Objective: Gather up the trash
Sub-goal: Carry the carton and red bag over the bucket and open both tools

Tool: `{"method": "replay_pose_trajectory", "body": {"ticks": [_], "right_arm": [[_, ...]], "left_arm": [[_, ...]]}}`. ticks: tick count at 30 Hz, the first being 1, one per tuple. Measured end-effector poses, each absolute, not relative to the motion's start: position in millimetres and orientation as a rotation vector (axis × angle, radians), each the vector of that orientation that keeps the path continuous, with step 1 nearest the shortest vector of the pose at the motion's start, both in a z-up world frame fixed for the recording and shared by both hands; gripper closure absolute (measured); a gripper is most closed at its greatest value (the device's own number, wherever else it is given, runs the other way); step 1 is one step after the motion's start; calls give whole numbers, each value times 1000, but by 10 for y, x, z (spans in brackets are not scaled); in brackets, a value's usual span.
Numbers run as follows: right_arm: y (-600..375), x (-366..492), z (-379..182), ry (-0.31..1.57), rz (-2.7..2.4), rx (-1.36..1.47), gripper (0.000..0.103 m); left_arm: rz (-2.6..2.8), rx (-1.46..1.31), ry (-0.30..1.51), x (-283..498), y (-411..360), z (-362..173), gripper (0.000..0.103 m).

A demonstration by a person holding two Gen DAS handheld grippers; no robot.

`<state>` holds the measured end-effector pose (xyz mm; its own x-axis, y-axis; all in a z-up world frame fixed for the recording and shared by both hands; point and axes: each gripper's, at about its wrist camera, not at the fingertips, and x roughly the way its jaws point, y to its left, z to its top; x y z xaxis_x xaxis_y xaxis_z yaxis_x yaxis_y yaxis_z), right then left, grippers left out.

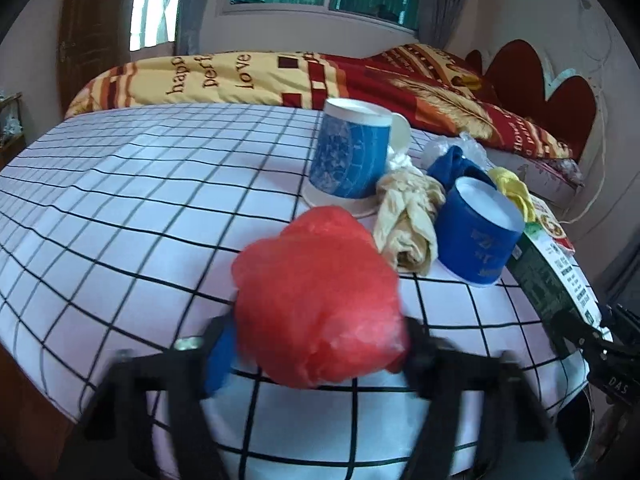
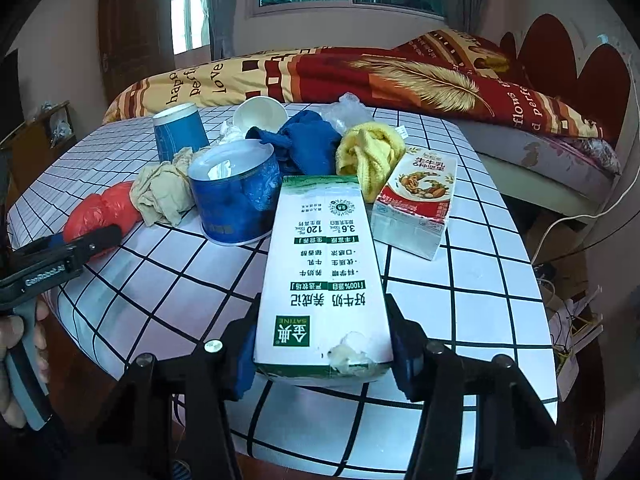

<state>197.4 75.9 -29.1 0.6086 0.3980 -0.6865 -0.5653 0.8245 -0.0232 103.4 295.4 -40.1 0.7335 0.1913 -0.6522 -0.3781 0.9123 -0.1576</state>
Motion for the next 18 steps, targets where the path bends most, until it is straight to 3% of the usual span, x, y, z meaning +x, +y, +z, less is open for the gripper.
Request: {"method": "replay_pose_trajectory", "body": {"ticks": [2, 5, 18], "right_arm": [[758, 1943, -284, 716, 565, -247, 47], [748, 1860, -239, 679, 562, -258, 47], [29, 1492, 164, 555, 490, -184, 47]], "left_arm": [[316, -286, 671, 1014, 2941, -386, 67], [305, -283, 647, 942, 2905, -320, 72], [256, -212, 564, 688, 2377, 89, 72]]}}
